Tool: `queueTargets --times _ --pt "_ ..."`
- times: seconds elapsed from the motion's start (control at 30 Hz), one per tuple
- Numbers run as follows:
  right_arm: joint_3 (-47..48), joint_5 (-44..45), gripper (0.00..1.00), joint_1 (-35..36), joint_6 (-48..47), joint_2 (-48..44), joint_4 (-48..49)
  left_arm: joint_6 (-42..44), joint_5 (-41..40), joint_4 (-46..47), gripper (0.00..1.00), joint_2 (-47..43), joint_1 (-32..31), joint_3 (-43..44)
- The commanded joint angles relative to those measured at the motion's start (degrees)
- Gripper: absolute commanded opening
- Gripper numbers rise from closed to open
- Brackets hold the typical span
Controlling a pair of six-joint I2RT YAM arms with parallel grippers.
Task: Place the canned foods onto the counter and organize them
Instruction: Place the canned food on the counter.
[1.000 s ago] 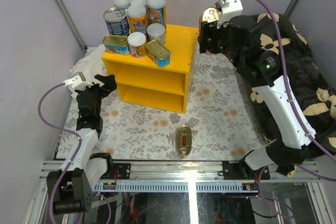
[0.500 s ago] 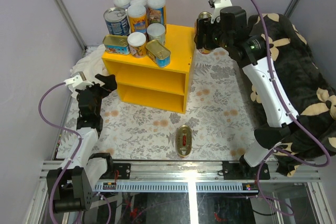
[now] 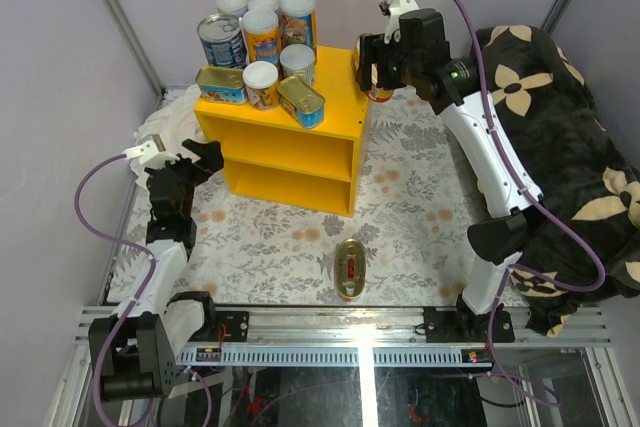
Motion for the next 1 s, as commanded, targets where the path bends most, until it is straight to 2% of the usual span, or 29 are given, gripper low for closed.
queueTargets --times 0.0,0.07,0.2,0.37,0.53,0.6,0.63,0.67,0.77,0.9,0.97 --pt "5.45 -5.47 0.0 0.34 2.4 -1.3 3.98 0.3 -1.57 1.93 1.0 0.51 0.98 2.37" --pt "7.6 -5.57 0.0 1.41 3.21 -0.66 2.63 0.17 -1.43 2.09 1.0 0.75 0.94 2.42" --pt "13.67 0.56 0.0 5.02 3.6 1.96 -1.56 -0.18 -0.94 2.37 1.0 1.23 0.99 2.5" --pt "15.71 3.71 0.0 6.01 5.27 4.58 -3.69 -0.2 -0.88 2.24 1.0 1.25 0.95 2.43" --pt "15.42 4.66 0.12 6.74 6.07 5.86 -4.46 -0.1 -0.89 2.19 1.0 1.2 0.96 2.41" --pt "15.06 4.71 0.22 6.77 6.24 5.71 -4.32 -0.02 -0.94 2.19 1.0 1.21 0.97 2.45" --pt "14.59 4.37 0.31 6.75 6.2 5.6 -4.09 -0.02 -0.93 2.19 1.0 1.16 1.03 2.44" --pt "13.35 3.43 0.56 6.75 6.16 4.92 -3.06 0.05 -0.97 2.26 1.0 1.27 1.02 2.41" --pt "12.53 2.46 0.8 6.75 6.06 4.21 -2.03 0.14 -0.98 2.19 1.0 1.28 0.96 2.35" --pt "12.55 0.56 0.97 6.75 5.89 3.56 -1.36 0.17 -0.99 2.25 1.0 1.38 0.93 2.33" --pt "12.55 -0.26 1.0 6.76 5.87 3.1 -1.0 0.24 -0.94 2.19 1.0 1.33 0.94 2.35"
